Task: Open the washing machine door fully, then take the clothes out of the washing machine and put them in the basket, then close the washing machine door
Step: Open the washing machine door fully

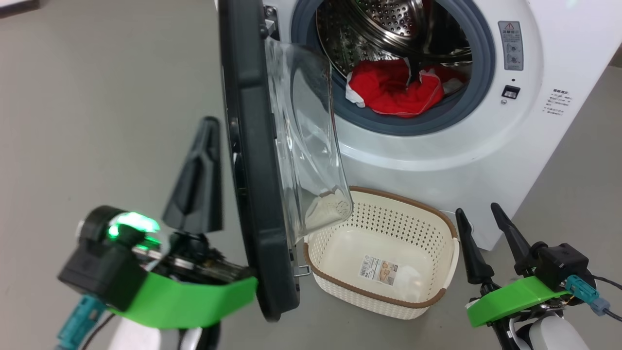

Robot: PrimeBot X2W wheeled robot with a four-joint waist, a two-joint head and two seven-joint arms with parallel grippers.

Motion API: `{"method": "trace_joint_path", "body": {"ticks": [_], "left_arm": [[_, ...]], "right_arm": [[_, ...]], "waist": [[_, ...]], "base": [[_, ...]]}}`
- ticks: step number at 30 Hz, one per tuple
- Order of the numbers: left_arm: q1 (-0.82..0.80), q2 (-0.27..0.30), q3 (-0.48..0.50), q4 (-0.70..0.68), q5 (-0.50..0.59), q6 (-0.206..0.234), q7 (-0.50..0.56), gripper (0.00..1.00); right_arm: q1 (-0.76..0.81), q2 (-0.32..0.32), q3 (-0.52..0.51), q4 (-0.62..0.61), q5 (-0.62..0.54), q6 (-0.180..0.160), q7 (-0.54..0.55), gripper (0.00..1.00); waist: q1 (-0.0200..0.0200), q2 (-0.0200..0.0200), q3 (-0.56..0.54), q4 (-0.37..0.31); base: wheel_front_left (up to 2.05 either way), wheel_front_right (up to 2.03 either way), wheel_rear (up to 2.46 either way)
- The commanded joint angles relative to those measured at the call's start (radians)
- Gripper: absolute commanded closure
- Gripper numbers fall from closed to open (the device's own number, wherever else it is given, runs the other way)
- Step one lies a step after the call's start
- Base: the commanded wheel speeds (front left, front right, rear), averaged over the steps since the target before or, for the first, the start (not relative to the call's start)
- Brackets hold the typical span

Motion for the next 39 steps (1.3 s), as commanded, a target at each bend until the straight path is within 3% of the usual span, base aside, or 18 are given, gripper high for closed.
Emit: {"method": "trace_joint_path", "body": {"ticks": [1, 8, 17, 28, 39], "left_arm": [[-0.032, 0.017, -0.008, -0.049, -0.013, 0.005, 0.021, 1.0], [0.003, 0.017, -0.137, -0.063, -0.061, 0.001, 0.071, 1.0], [0.063, 0.017, -0.261, 0.083, -0.134, -0.007, 0.076, 1.0], [0.073, 0.021, -0.266, 0.258, -0.147, 0.005, 0.071, 1.0], [0.089, 0.054, -0.22, 0.273, -0.148, 0.059, 0.065, 1.0]], "right_arm": [[-0.022, 0.001, 0.03, -0.022, 0.002, 0.006, -0.006, 0.0], [-0.04, 0.001, 0.03, -0.019, -0.004, 0.006, -0.006, 0.0], [-0.039, 0.001, 0.035, -0.011, 0.003, 0.006, -0.006, 0.0], [-0.032, 0.001, 0.054, -0.004, 0.015, 0.006, -0.006, 0.0], [-0.01, 0.001, 0.071, -0.003, 0.033, 0.006, -0.006, 0.0]], "waist": [[0.0, 0.0, 0.004, -0.009], [0.0, 0.0, 0.012, -0.015], [0.0, 0.0, 0.015, -0.016], [0.0, 0.0, 0.01, -0.021], [0.0, 0.0, -0.001, -0.012]], "base": [[0.0, 0.0, 0.0], [0.0, 0.0, 0.0], [0.0, 0.0, 0.0], [0.0, 0.0, 0.0], [0.0, 0.0, 0.0]]}}
